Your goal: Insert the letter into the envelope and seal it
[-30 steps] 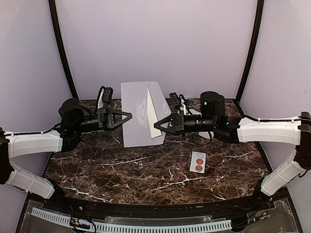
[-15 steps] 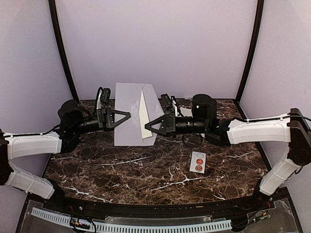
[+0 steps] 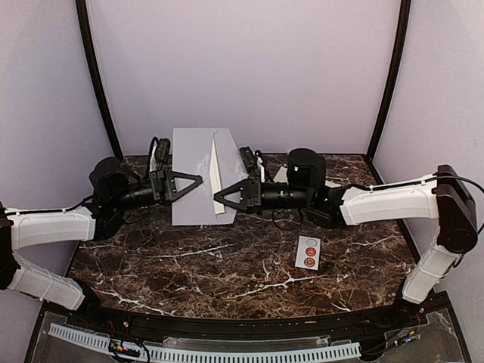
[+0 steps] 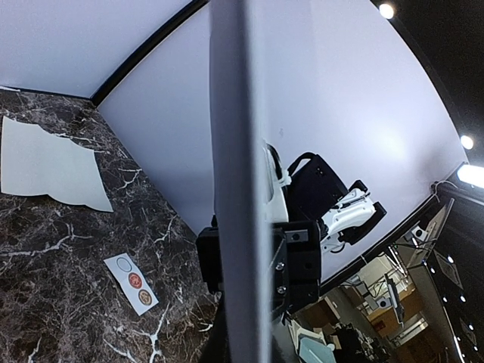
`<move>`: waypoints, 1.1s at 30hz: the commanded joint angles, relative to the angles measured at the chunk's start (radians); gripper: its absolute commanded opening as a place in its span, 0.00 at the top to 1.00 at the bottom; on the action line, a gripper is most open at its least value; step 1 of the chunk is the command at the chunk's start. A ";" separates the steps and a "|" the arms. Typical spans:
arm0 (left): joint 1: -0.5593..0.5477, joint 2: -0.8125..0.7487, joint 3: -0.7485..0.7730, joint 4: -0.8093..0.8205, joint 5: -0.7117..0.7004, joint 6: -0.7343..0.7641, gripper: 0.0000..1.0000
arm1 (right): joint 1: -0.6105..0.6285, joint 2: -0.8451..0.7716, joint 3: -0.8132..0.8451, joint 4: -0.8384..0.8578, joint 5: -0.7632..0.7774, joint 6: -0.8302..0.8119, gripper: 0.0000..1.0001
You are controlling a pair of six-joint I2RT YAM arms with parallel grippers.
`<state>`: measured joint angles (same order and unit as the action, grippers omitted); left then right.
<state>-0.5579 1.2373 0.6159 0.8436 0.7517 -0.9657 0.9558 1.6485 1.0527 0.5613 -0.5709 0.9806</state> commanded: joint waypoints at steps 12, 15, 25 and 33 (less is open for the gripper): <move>0.001 -0.038 -0.015 0.048 -0.002 0.005 0.97 | 0.041 0.053 0.079 0.051 -0.002 0.006 1.00; 0.001 -0.048 -0.013 0.030 -0.008 0.015 1.00 | 0.039 0.022 0.073 -0.010 0.023 -0.028 0.99; 0.001 -0.051 -0.012 0.031 0.001 0.013 1.00 | 0.020 -0.041 0.009 -0.069 0.041 -0.051 0.90; 0.001 -0.040 -0.009 0.047 0.008 0.003 1.00 | 0.021 -0.023 0.010 -0.046 0.022 -0.041 1.00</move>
<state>-0.5537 1.2106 0.6060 0.8444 0.7448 -0.9642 0.9752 1.6249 1.0683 0.4877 -0.5385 0.9443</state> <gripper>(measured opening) 0.006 0.004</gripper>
